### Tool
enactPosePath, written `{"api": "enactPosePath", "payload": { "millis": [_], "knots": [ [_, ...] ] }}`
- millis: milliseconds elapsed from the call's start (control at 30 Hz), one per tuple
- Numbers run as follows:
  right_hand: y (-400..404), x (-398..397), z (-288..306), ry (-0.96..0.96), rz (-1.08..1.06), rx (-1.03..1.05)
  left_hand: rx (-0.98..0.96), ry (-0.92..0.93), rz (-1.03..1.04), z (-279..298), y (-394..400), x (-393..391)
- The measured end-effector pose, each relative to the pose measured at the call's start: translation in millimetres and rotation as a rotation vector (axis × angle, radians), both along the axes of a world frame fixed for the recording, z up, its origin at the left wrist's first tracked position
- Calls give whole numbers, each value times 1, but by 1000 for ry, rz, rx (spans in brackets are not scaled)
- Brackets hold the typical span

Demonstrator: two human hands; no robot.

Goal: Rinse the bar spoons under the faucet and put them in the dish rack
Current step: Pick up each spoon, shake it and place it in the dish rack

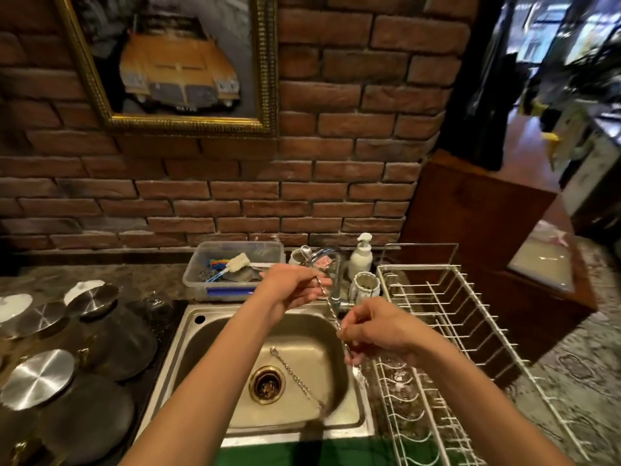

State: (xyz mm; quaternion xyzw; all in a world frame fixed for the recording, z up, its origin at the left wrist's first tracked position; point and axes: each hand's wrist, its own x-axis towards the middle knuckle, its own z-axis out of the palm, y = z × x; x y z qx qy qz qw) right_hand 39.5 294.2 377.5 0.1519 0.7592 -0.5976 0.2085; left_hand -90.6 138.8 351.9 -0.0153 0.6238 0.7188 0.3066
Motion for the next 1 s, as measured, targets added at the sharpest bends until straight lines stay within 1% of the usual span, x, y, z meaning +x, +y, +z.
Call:
{"api": "enactPosePath", "payload": {
  "millis": [167,333,533,633,700,800,933,1000],
  "knots": [
    [53,34,13,24,-53,66,-30,17,-154,14,65,23],
    [101,64,8,-2,-121,106,-21,12,-223,15,126,48],
    [147,79,-6,23,-153,230,-84,-17,-231,1,186,62],
    [161,78,-15,-5,-155,308,-130,-63,-187,-12,209,61],
    [167,75,-22,-32,-150,355,-193,-68,-162,-22,225,59],
    [174,69,-34,-79,-148,416,-334,-22,-155,-39,248,55],
    [178,61,-53,-119,-111,499,-516,85,-145,-57,273,53],
    [180,58,-63,-128,-99,548,-655,171,-147,-67,282,52]
  ]
}}
